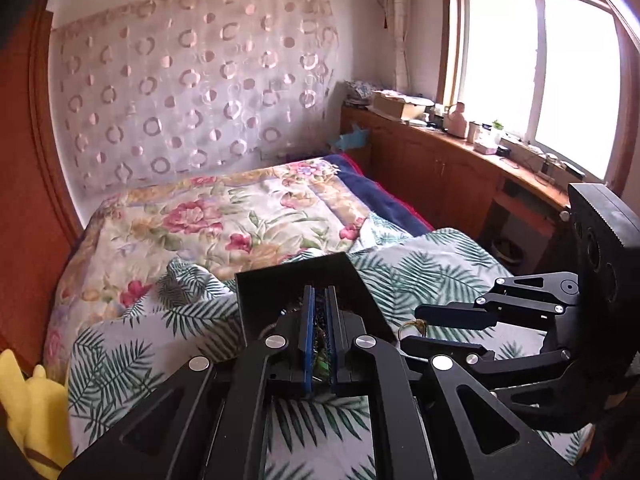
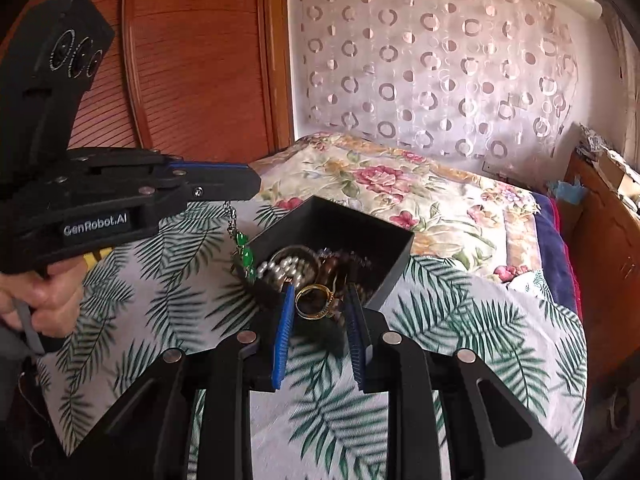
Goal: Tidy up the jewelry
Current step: 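Carry the brooch and ring into the black box and open both tools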
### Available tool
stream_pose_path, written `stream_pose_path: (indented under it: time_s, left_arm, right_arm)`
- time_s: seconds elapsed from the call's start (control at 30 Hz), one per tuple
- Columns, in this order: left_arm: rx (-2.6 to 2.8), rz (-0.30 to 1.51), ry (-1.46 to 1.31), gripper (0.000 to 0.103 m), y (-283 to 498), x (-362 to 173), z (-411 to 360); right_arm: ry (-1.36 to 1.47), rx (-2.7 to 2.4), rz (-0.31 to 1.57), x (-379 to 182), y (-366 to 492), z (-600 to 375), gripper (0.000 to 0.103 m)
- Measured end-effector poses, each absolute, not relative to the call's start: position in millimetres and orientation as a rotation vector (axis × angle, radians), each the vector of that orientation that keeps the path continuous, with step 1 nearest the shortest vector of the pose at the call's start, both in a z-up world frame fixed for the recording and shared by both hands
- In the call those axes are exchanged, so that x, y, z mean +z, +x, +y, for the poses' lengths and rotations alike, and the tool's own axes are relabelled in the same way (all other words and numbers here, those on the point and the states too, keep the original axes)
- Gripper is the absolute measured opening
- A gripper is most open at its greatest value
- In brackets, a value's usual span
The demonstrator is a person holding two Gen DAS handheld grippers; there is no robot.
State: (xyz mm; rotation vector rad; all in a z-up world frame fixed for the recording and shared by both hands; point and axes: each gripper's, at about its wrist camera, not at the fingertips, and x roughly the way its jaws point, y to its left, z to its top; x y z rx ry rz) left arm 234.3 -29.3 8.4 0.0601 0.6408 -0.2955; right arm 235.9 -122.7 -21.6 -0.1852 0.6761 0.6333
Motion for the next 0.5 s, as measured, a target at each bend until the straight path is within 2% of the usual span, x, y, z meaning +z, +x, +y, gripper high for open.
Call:
stream_pose_path:
  time_s: [0.33, 0.4, 0.47, 0.5]
  left_arm:
    - [-0.274, 0.675, 0.031, 0.005, 267.5, -7.6, -16.9]
    - [-0.265, 0.672, 0.014, 0.013, 266.5, -10.1, -10.8]
    - [-0.251, 0.668, 0.009, 0.037, 264.4, -11.9, -5.8]
    - [-0.247, 0.666, 0.011, 0.041, 263.6, -12.5, -3.8]
  right_arm:
    - [-0.155, 0.626, 0.716, -39.6, 280.3, -109.7, 0.029]
    - [-0.134, 0.633, 0.728, -41.3, 286.6, -109.3, 0.029]
    - [-0.125, 0.624, 0.73, -42.0, 290.3, -109.4, 0.032]
    - [-0.121, 0.624, 0.732, -42.4, 291.1, -109.7, 0.034]
